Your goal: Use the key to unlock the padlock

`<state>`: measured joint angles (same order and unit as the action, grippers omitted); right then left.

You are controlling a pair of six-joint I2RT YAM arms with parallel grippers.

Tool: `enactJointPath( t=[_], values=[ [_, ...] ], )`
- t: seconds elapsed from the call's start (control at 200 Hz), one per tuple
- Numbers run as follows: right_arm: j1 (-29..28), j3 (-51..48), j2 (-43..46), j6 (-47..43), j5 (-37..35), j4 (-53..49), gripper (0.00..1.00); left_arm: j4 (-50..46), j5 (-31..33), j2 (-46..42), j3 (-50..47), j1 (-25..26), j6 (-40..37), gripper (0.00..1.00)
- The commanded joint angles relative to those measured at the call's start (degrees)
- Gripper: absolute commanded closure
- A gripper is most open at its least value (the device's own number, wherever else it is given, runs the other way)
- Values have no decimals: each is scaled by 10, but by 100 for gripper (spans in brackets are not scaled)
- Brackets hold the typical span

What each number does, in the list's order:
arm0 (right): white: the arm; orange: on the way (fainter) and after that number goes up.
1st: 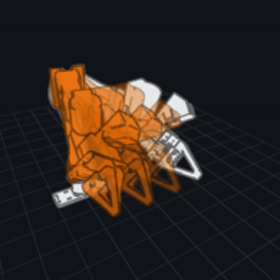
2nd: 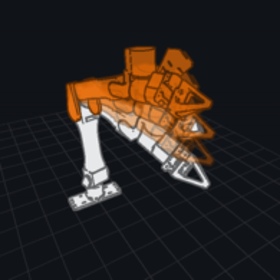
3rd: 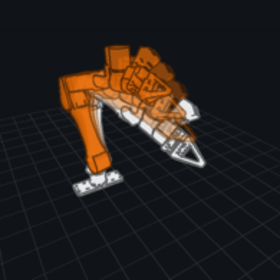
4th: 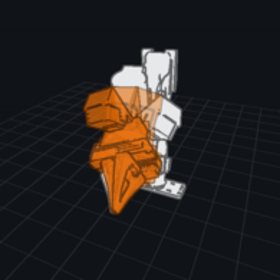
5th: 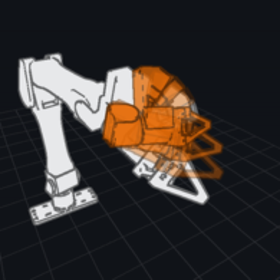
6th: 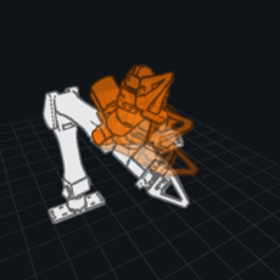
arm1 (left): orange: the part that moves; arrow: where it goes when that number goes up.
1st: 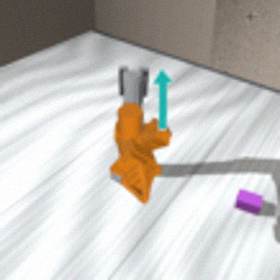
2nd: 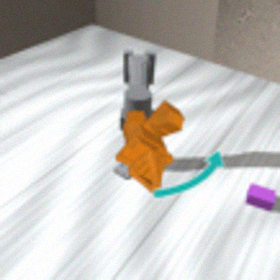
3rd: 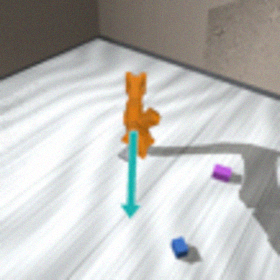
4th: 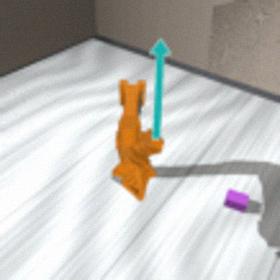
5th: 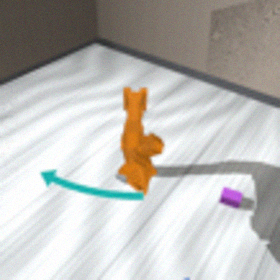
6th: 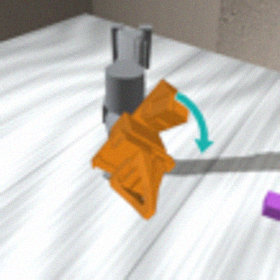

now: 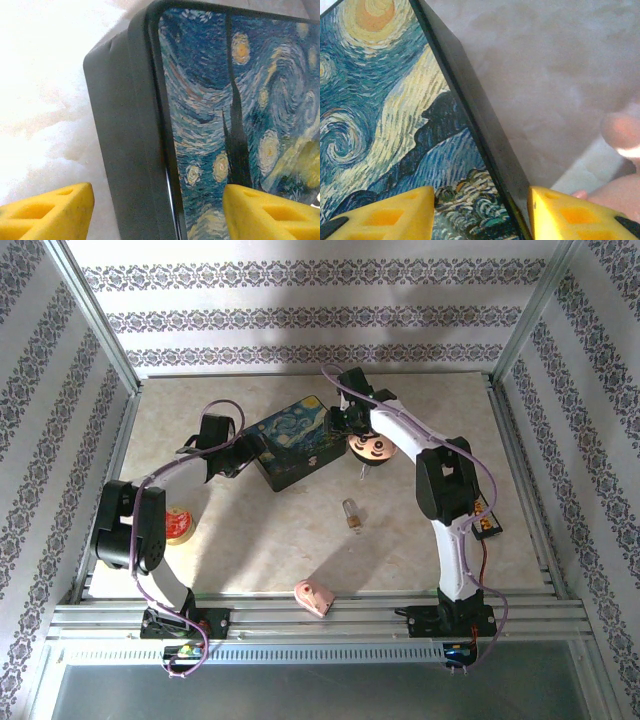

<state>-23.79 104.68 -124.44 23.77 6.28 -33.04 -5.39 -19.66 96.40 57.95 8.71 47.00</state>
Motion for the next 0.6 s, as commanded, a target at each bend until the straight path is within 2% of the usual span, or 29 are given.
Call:
enactJointPath(
  t=[0.0, 0.11, 0.31, 0.595],
  values=[
    [-21, -45, 32, 22, 24, -14, 53, -9, 0, 12, 18, 9, -15, 38],
    [-39, -91, 66, 37, 25, 3, 53, -5, -4, 15, 20, 12, -16, 46],
    [-77, -150, 107, 69, 20, 20, 52, -8, -6, 8, 21, 15, -19, 54],
    [-119, -248, 175, 139, -15, 58, 51, 0, -20, -10, -12, 30, -7, 56]
  ],
)
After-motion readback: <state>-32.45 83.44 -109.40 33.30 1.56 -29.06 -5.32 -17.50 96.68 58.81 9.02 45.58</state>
